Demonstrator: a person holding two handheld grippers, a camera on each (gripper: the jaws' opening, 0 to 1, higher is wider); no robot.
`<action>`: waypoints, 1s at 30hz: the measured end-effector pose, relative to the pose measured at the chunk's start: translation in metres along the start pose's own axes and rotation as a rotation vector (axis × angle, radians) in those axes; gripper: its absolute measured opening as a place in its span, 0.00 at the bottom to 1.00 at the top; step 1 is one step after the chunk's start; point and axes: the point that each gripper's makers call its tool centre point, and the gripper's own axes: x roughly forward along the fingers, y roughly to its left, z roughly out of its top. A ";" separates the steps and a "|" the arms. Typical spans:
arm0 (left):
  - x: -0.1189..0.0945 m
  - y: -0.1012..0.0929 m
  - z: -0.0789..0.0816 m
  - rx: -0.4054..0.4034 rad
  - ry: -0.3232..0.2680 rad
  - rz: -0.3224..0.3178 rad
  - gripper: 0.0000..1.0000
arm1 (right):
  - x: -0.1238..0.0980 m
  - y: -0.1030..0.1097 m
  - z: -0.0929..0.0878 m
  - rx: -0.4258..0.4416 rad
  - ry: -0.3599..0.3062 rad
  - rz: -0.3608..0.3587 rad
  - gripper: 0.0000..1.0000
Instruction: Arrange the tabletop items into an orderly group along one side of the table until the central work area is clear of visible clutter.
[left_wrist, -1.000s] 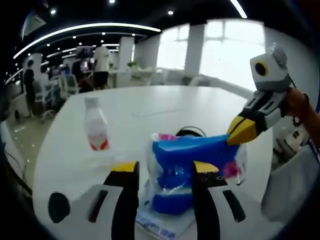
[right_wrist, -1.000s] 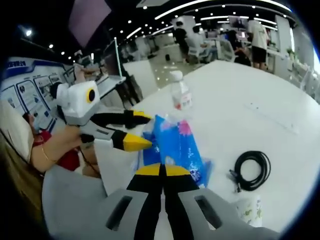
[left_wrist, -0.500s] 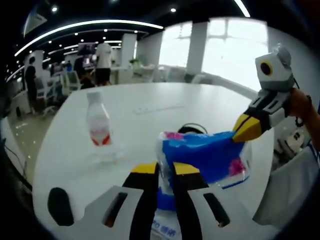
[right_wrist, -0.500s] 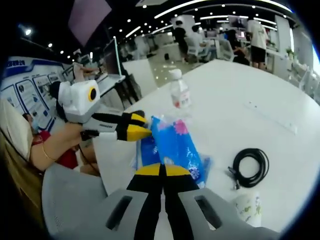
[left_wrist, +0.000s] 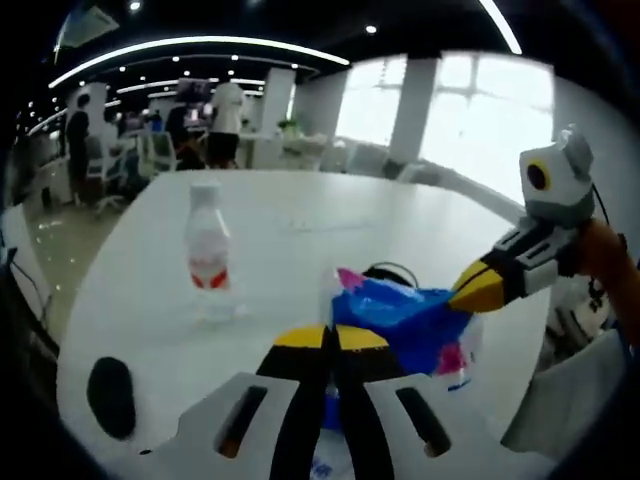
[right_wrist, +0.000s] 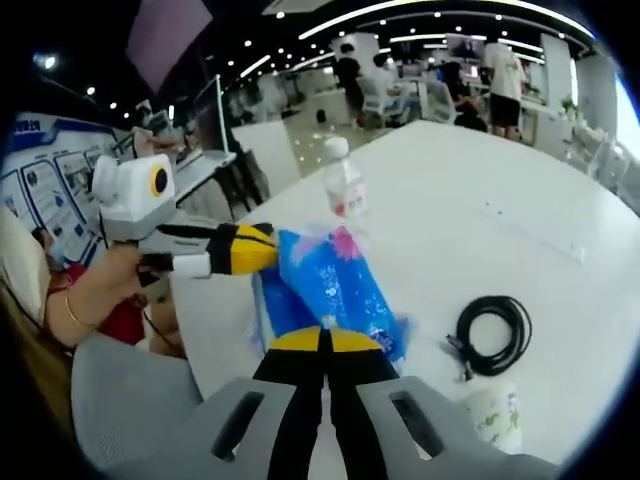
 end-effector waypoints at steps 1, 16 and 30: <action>-0.001 0.002 0.001 -0.004 -0.002 0.013 0.00 | 0.001 -0.001 0.001 0.016 -0.010 -0.006 0.01; -0.005 0.016 -0.008 -0.194 0.005 0.092 0.00 | -0.001 -0.021 0.003 0.176 -0.148 -0.247 0.29; -0.006 0.021 -0.008 -0.249 -0.005 0.126 0.00 | 0.009 -0.020 -0.034 0.329 -0.129 -0.302 0.37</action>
